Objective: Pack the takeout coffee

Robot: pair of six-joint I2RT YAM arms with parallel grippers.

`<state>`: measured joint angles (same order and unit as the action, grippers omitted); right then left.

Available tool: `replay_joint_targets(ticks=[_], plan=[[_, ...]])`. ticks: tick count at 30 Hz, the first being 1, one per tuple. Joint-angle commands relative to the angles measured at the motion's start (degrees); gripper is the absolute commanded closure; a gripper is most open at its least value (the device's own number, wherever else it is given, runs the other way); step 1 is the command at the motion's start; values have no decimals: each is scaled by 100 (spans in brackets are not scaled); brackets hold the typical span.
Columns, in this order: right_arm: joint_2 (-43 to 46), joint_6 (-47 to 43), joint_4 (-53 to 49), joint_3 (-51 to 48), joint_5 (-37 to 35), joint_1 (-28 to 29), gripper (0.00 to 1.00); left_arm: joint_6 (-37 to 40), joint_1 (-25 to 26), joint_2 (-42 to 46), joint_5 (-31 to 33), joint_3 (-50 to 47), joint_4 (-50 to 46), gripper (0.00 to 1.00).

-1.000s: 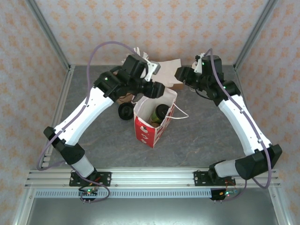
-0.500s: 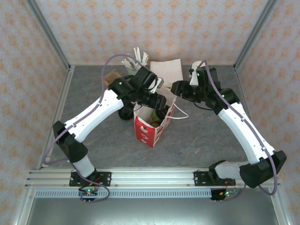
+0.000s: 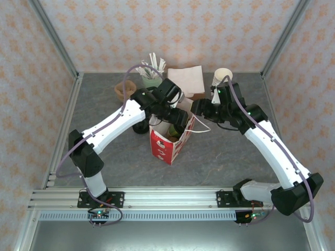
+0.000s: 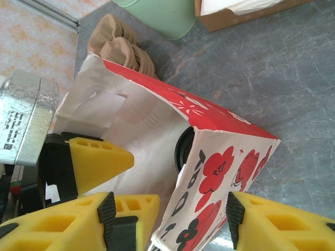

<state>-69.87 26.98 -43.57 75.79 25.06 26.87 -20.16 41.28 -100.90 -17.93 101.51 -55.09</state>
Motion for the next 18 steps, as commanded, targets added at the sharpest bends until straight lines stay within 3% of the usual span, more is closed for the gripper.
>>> replay_joint_targets(ticks=[1, 13, 18], plan=[[-174, -59, -213, 93, -85, 23, 39, -164, 29, -50, 227, -7, -29, 32], [-351, -193, -390, 24, -194, 24, 45, -271, 19, -463, 148, -10, 68, 37], [-387, -306, -453, 66, -245, 27, 53, -297, 14, -535, 443, 37, 41, 39]])
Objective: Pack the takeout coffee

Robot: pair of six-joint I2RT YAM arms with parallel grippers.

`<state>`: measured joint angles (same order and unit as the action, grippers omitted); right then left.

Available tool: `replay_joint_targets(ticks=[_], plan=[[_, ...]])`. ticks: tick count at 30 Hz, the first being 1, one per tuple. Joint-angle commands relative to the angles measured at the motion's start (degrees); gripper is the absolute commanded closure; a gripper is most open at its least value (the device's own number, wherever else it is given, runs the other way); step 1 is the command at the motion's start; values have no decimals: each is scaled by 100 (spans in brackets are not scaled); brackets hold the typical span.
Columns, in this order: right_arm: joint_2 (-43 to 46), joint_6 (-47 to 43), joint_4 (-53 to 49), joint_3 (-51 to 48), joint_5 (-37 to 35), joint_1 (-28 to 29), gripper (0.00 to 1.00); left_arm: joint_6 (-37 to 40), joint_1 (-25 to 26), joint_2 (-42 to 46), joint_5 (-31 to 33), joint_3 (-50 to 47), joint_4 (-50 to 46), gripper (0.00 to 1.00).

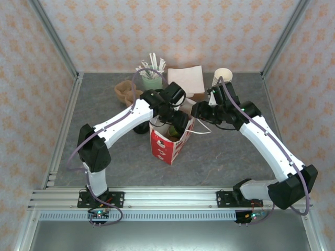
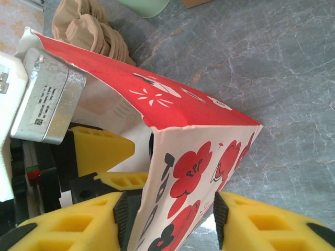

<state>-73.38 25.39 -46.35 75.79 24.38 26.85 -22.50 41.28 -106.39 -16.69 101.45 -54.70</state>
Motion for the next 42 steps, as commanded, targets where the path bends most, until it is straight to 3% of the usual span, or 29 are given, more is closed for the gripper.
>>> replay_joint_targets(ticks=[1, 9, 22, 31, 42], plan=[[-38, -163, -184, 75, -187, 25, 54, -73, 14, 6, 377, 55, -22, 39], [-138, -335, -278, 168, -126, 14, 62, -129, 12, -74, 630, 16, -25, 45], [-58, -389, -297, 150, -58, 13, 64, -221, 12, -257, 469, -150, 194, 48], [-71, -433, -318, 188, -76, 14, 68, -375, -58, -191, 751, -283, 74, 57], [-89, -451, -351, 172, -66, 13, 71, -606, -242, -40, 951, -455, 44, 58]])
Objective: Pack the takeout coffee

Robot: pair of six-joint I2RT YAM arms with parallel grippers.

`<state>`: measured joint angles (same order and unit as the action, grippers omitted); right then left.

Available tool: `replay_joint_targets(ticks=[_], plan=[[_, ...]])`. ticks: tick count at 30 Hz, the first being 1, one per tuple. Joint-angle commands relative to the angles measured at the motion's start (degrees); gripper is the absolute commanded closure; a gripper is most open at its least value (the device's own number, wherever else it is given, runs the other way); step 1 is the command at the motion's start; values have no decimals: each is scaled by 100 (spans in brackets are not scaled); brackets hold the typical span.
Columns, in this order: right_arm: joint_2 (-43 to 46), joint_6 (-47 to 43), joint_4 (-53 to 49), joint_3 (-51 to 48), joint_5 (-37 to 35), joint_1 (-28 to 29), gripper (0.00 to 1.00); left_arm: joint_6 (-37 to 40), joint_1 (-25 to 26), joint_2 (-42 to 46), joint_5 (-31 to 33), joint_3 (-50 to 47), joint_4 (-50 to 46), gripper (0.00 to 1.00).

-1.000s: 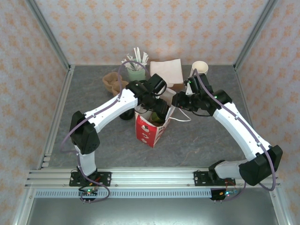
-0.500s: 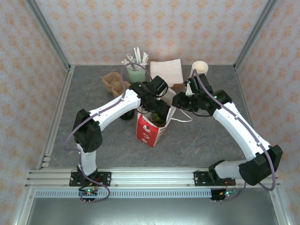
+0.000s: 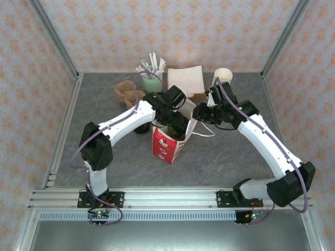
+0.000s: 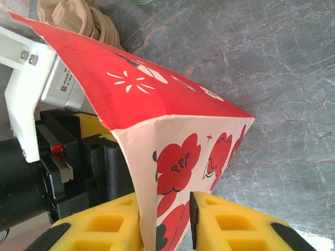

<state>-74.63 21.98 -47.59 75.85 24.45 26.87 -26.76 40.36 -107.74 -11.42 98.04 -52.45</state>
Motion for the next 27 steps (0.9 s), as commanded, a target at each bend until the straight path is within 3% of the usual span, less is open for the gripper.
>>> replay_joint_targets(ticks=[1, 10, 17, 27], plan=[[26, -110, -239, 172, -78, 11, 71, -186, -165, 88, 450, -102, -206, 58], [-30, -131, -179, 216, -18, 11, 71, -310, -272, 96, 640, -121, -310, 57], [-34, -152, -148, 257, 60, 11, 71, -573, -327, 25, 787, -83, -334, 66], [-49, -138, -101, 240, 126, 11, 71, -711, -388, -38, 900, -111, -330, 67]])
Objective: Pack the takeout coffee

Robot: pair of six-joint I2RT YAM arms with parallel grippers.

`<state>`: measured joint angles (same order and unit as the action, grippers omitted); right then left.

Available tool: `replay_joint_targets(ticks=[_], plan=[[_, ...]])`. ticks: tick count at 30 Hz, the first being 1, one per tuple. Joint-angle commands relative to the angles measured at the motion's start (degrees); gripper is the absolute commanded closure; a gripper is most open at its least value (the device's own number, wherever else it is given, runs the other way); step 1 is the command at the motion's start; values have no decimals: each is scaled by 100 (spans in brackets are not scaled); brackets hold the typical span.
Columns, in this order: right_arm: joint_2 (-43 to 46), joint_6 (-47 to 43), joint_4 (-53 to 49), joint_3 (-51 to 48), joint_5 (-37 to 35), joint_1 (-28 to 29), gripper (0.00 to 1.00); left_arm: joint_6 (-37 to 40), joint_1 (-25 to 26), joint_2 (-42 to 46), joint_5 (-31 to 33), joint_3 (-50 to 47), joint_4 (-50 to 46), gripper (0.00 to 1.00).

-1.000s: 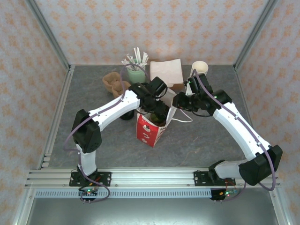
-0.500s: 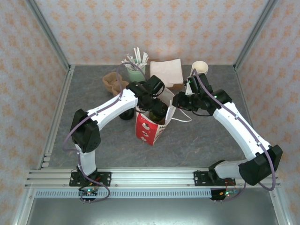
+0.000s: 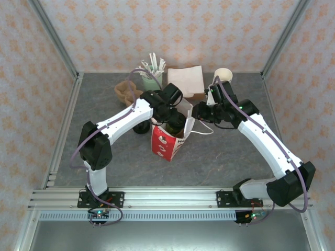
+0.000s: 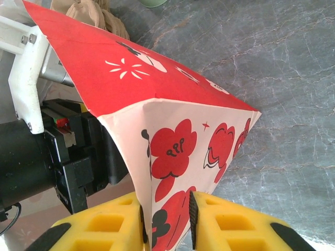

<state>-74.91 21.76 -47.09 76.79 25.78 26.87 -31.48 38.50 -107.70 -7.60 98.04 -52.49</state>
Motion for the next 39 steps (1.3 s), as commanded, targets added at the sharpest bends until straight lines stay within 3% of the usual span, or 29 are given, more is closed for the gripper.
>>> replay_joint_targets(ticks=[1, 29, 39], plan=[[-27, -117, -135, 149, 7, 13, 71, -244, -203, -64, 530, -108, -337, 68], [-260, -102, -78, 318, 164, 14, 67, -200, -167, -522, 169, -556, -44, 69], [-304, -94, -61, 356, 147, 11, 67, -54, -185, -494, 82, -99, -144, 62]])
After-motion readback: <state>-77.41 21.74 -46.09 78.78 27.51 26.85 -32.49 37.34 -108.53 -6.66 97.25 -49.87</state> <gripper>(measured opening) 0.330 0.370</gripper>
